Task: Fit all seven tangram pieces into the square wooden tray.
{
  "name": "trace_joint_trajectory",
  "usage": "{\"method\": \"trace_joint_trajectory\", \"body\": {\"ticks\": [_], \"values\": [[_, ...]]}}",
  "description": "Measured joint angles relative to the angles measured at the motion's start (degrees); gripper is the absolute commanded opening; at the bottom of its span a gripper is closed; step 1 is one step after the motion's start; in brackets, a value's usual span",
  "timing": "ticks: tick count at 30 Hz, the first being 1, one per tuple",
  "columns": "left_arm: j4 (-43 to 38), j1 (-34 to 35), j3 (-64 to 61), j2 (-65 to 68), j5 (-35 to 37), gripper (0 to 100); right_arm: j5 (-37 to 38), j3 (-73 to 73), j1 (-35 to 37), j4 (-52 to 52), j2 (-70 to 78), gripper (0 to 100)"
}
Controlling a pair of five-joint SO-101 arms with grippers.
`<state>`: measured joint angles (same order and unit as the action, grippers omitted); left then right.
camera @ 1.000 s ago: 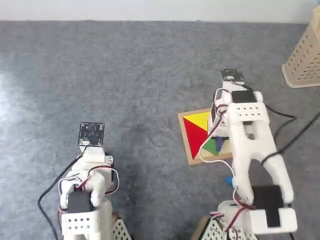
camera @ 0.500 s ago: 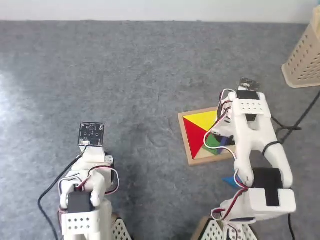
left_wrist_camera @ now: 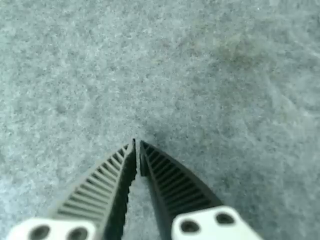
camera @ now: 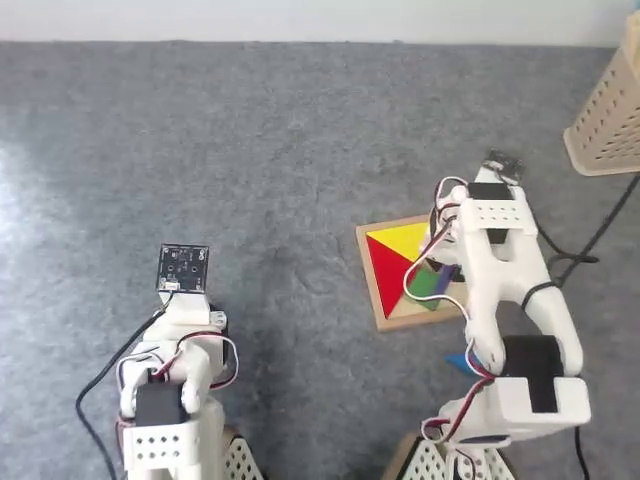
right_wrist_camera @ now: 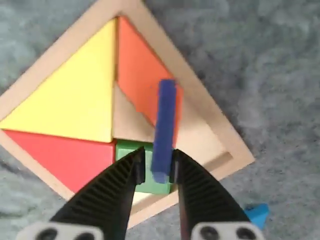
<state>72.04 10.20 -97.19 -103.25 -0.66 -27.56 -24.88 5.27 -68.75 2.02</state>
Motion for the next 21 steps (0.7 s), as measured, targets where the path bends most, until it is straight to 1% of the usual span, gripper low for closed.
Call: {"method": "trace_joint_trajectory", "body": {"ticks": [5, 7, 9, 15, 21], "values": [[0.0, 0.0, 0.0, 0.0, 0.0, 1, 0.0, 0.0, -1.1, -0.5, -0.1, 9.2], [0.0, 0.0, 0.0, 0.0, 0.0, 1, 0.2, 0.0, -2.5, -1.2, -0.6, 9.2], [0.0, 0.0, 0.0, 0.0, 0.0, 1, 2.4, 0.0, -3.6, -2.5, -1.8, 9.2], [0.0, -0.1, 0.0, 0.0, 0.0, 1, 7.7, 0.0, -3.4, -5.6, -6.1, 9.2], [0.0, 0.0, 0.0, 0.0, 0.0, 1, 8.8, 0.0, -3.4, -7.2, -6.9, 9.2]]}}
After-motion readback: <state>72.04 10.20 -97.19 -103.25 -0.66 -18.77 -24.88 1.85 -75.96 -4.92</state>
